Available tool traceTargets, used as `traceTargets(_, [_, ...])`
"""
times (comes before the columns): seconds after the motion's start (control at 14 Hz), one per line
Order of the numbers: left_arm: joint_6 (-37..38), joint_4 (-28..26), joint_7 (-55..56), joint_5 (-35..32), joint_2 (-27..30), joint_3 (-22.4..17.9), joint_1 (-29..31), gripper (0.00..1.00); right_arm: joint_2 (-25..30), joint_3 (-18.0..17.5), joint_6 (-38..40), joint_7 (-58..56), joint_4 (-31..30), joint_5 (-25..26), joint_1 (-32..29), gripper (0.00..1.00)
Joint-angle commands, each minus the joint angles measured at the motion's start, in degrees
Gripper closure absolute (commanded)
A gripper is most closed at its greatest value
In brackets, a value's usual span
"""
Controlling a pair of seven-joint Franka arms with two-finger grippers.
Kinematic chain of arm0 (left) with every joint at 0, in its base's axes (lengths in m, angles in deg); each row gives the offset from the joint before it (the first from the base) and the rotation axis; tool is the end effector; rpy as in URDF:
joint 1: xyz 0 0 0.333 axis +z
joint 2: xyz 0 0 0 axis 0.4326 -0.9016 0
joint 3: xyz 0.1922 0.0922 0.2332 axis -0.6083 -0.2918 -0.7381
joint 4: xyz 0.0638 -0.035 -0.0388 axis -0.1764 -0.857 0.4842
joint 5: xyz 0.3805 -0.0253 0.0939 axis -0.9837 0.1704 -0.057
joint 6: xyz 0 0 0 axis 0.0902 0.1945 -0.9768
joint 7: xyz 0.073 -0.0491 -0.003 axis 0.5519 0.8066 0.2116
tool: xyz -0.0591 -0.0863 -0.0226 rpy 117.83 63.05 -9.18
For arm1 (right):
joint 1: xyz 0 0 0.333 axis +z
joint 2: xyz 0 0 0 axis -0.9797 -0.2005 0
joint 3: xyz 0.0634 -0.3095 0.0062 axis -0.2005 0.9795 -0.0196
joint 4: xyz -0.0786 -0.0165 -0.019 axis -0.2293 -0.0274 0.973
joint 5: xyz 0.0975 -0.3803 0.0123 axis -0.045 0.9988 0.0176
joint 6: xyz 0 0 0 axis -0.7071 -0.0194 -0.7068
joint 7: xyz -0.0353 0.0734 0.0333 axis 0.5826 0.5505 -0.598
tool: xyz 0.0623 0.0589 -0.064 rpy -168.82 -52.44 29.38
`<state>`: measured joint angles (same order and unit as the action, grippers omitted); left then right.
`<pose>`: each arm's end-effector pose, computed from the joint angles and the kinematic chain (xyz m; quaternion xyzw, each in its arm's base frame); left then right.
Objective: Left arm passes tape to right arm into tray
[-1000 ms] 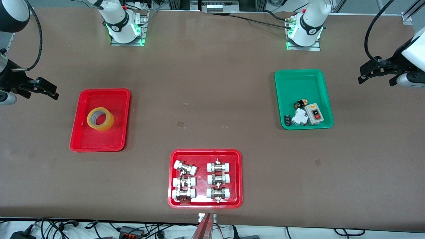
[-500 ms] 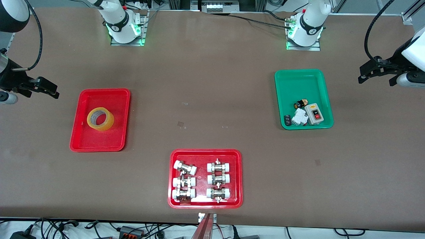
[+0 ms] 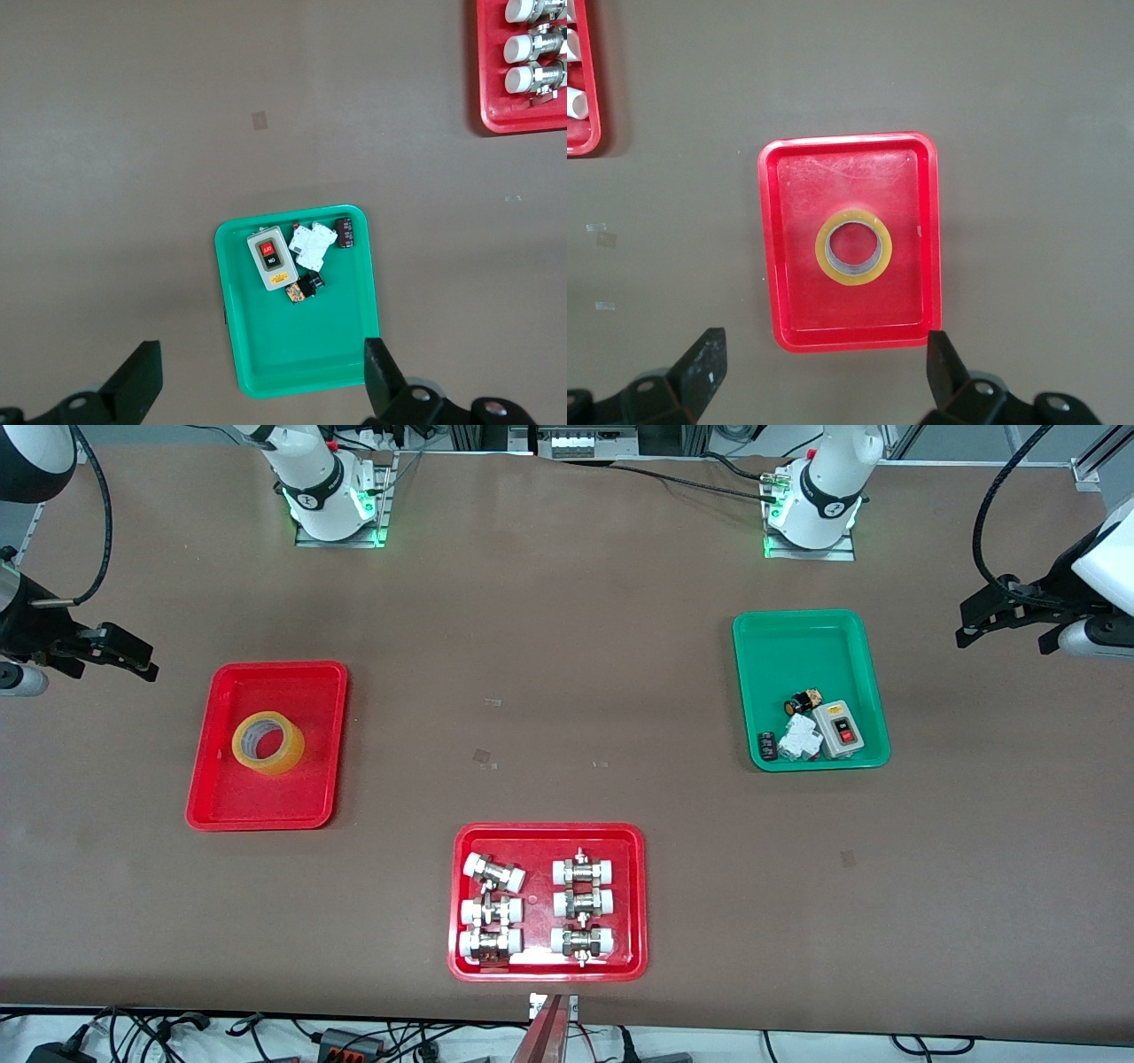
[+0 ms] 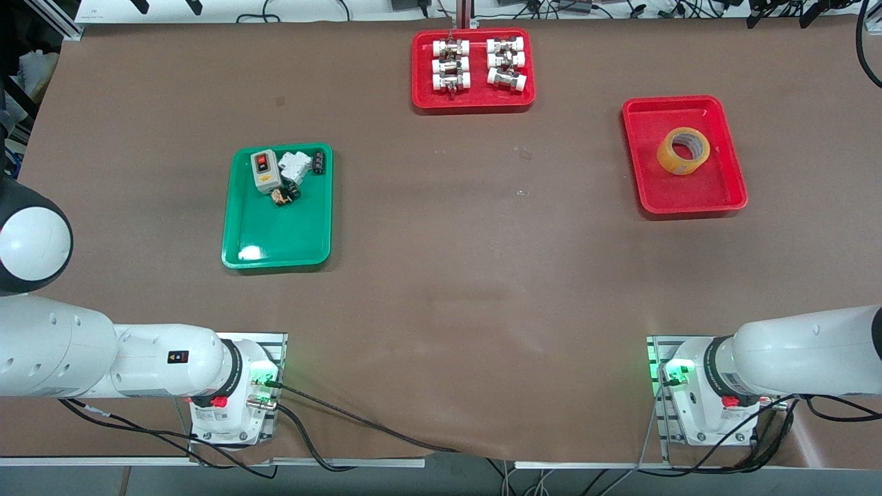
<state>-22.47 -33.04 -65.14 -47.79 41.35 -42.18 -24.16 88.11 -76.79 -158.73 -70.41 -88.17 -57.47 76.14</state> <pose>0.5564 -0.0235 0.6367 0.9994 -0.0317 -0.0011 0.0115 0.5687 -0.0231 0.5703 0.9997 -0.0174 0.0123 0.0076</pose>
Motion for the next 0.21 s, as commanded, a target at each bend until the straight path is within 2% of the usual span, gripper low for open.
traceTargets(0.0, [0.5,-0.4,-0.3,-0.9,1.1,0.1,0.2,0.0,1.7,-1.0,1.1,-0.3,-0.7,0.1,-1.1,0.0])
traceTargets(0.14, [0.6,-0.4,-0.3,-0.9,1.1,0.1,0.2,0.0,1.7,-0.9,1.4,-0.3,-0.7,0.1,-1.1,0.0])
